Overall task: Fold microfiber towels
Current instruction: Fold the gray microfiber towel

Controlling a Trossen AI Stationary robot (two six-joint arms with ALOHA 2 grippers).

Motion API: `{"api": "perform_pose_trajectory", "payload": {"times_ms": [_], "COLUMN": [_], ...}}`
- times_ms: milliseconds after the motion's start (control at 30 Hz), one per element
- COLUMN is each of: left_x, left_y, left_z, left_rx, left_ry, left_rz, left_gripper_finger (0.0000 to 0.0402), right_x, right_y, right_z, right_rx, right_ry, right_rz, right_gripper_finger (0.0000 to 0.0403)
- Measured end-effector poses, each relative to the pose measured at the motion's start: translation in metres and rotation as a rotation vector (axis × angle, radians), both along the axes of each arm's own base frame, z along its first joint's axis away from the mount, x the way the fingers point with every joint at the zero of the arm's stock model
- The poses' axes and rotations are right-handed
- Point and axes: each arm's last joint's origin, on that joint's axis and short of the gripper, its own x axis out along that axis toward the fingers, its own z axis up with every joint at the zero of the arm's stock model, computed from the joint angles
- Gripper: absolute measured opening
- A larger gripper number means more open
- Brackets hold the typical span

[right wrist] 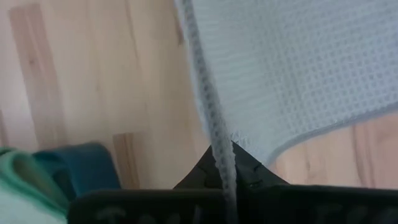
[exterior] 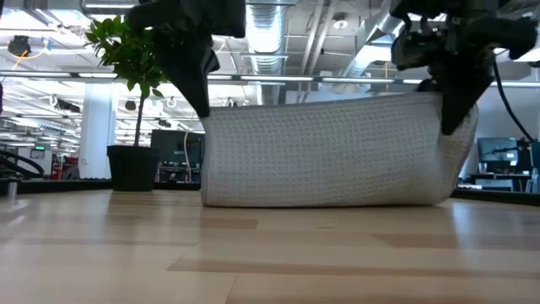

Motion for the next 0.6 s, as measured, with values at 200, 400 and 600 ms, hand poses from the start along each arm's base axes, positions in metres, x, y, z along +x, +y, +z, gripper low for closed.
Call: {"api": "perform_pose_trajectory", "payload": {"times_ms": [200,400,600], "left_x": [0.001,-0.002,-0.002], "left_y": [0.021,0.047,0.071], "left_z": [0.006,0.003,0.003], "left_rx": [-0.001,-0.009,-0.019], "left_ry": [-0.031,0.012,0.009], "left_rz": [0.115,0.247,0.336], "left_gripper_finger": [0.0000,0.0000,0.0000], "right_x": [0.006,0.017,0.026], "right_y": [-0.019,-0.045,-0.072], "right_z": [0.001,-0.012,-0.028], "right_rx": [-0.009,-0.025,-0.080], "right_ry": [-0.059,-0.033,0.000], "right_rz": [-0.063,-0.146,-0.192], "right_gripper_finger": [0.0009,0.0009,0.0009]}}
